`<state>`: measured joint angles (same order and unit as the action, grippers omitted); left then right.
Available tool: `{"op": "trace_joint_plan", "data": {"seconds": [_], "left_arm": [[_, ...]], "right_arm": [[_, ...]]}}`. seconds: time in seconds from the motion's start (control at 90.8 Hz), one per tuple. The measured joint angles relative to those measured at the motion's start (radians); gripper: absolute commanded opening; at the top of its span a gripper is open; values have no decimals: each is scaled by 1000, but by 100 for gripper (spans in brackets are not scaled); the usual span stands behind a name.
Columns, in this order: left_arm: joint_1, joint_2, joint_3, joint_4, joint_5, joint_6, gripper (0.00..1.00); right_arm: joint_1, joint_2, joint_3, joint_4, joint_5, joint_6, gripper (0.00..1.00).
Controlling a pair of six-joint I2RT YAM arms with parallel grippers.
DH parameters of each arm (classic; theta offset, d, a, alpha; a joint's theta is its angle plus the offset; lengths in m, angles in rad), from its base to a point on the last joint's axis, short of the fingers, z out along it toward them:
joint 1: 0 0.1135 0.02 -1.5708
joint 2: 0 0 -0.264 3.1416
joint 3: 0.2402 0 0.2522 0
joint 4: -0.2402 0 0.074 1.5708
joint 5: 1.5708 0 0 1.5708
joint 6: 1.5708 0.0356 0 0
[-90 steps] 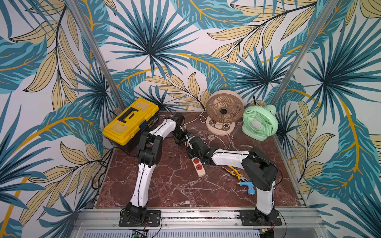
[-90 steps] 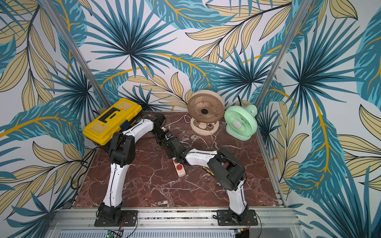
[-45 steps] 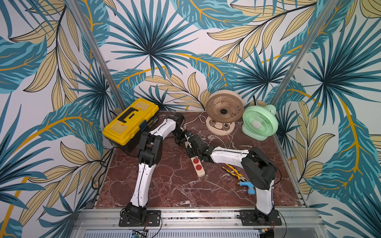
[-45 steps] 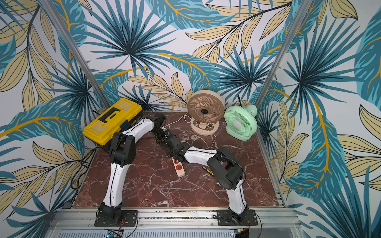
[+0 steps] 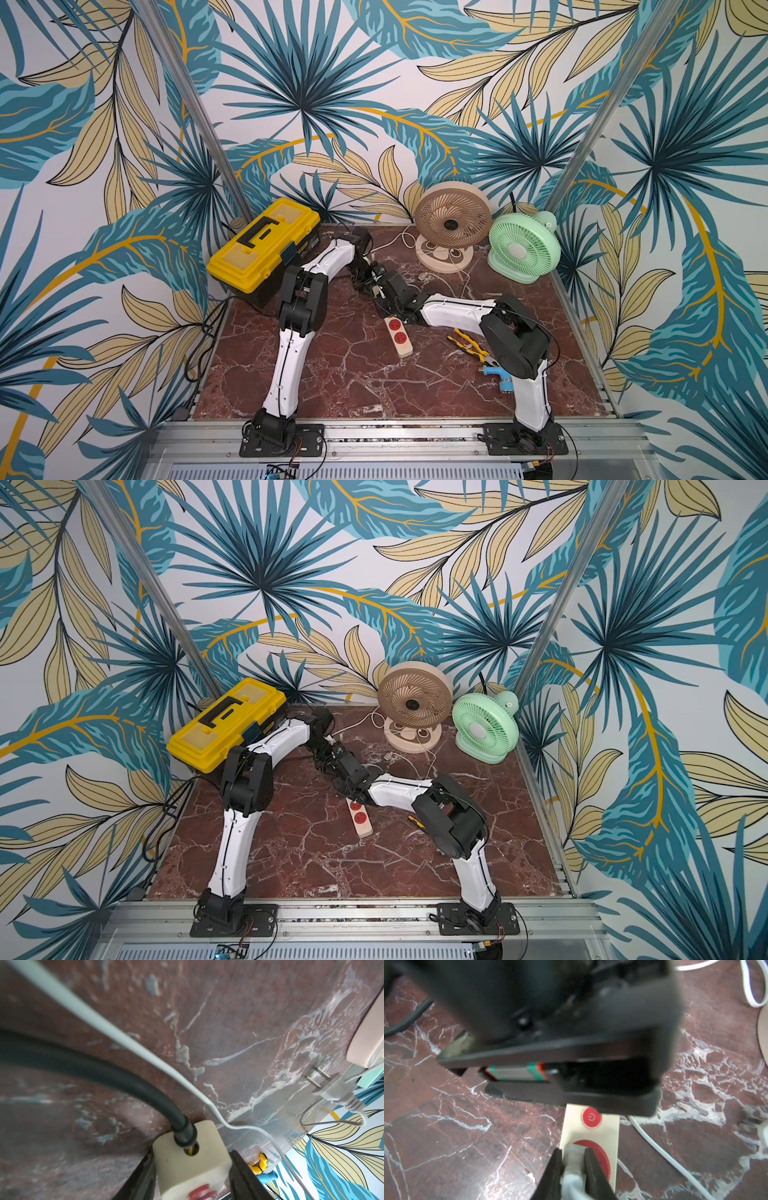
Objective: Unplug the desk fan from the power strip
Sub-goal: Remove the plug from the socket.
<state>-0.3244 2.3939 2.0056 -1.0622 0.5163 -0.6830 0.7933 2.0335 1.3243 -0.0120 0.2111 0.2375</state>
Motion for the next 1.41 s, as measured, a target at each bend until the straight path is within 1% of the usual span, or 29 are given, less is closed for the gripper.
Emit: {"op": "trace_joint_plan", "data": {"seconds": [0.088, 0.308, 0.441, 0.661, 0.793, 1.091, 1.245, 1.333, 1.41], "left_arm": [[0, 0, 0, 0, 0, -3, 0], [0, 0, 0, -1, 0, -6, 0], [-1, 0, 0, -11, 2, -11, 0], [-1, 1, 0, -49, 20, -13, 0], [-1, 2, 0, -58, 24, -13, 0], [-1, 2, 0, -63, 27, -13, 0], [-1, 2, 0, -63, 26, -13, 0], [-2, 2, 0, -62, 26, -13, 0], [-3, 2, 1, -62, 23, -16, 0]], "right_arm": [[0, 0, 0, -1, 4, -4, 7], [18, 0, 0, 0, 50, -34, 3], [49, 2, -5, 5, 128, -79, 1], [119, 10, -22, 22, 293, -164, 0], [137, 16, -24, 29, 338, -190, 0], [143, 16, -29, 37, 353, -200, 0], [140, 16, -35, 45, 348, -174, 0], [128, 4, -55, 67, 318, -145, 0], [103, -14, -75, 80, 254, -108, 0]]}}
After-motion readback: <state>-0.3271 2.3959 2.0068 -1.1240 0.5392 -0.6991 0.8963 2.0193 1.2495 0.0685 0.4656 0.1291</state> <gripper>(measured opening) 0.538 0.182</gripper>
